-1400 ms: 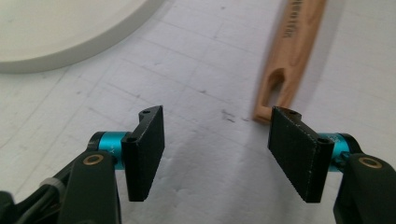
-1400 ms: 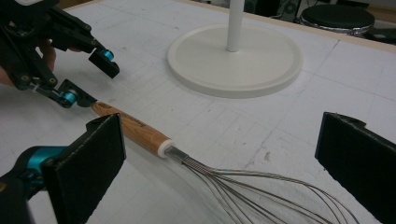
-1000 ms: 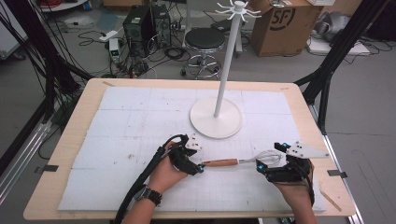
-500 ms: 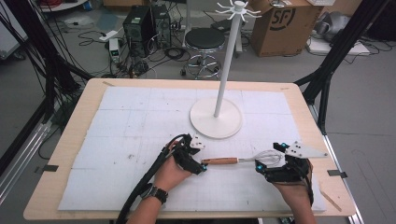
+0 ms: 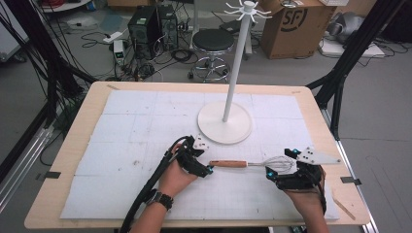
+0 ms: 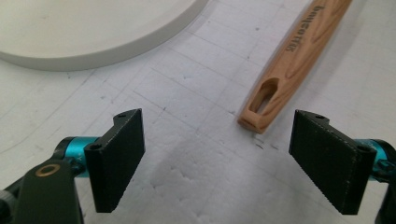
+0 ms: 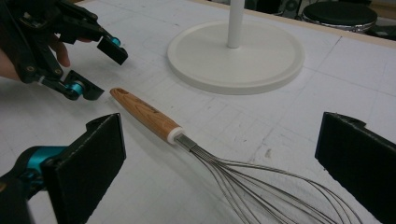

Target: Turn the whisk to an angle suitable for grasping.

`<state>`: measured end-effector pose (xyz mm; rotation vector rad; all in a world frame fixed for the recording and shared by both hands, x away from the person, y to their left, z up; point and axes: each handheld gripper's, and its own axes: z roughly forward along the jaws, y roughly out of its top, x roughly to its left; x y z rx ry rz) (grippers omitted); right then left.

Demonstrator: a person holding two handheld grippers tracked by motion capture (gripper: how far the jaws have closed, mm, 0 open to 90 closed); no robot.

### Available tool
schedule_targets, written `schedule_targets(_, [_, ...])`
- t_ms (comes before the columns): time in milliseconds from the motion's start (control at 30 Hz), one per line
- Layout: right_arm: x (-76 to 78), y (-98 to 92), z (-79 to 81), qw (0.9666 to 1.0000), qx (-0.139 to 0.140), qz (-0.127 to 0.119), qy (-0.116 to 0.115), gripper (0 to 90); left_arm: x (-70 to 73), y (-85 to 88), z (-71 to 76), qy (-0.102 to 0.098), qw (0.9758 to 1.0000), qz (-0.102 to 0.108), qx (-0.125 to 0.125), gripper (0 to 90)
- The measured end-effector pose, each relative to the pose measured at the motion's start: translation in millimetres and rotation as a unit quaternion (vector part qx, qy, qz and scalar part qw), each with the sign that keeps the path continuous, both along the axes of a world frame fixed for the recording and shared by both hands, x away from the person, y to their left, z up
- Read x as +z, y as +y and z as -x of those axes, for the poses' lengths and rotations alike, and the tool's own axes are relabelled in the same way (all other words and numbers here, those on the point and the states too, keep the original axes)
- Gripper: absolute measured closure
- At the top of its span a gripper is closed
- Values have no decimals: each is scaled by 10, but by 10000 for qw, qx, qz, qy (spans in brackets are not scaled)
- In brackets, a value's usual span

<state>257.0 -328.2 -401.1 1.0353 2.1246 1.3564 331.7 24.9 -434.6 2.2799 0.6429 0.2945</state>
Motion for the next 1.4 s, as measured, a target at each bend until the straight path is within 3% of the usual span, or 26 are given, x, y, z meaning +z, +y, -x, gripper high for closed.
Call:
schedule_targets(500, [6,61,19,9999,86,96,-12,5,218,661,297,-138,9975,632,-298,81])
schedule_targets(667, [-12,98,9,9998,138,125,18,6,146,903,416,-169,9929,1118,-364,67])
schedule_targets(767, [-22,131,-5,9997,170,176,16,6,150,980,415,-131,9936,1080,-302,66])
schedule_targets(833, [-26,164,-8,9996,203,207,48,6,182,1033,434,-138,9915,1251,-315,66])
schedule_targets(1000, [-1,220,-19,9993,280,242,27,5,215,1168,459,-179,9888,1454,-282,64])
schedule_targets(1167, [17,215,-31,9994,243,226,23,5,258,1298,460,-223,9872,1559,-250,31])
schedule_targets(1400, [-6,274,-71,9991,266,336,57,6,337,1475,506,-309,9829,1795,-277,17])
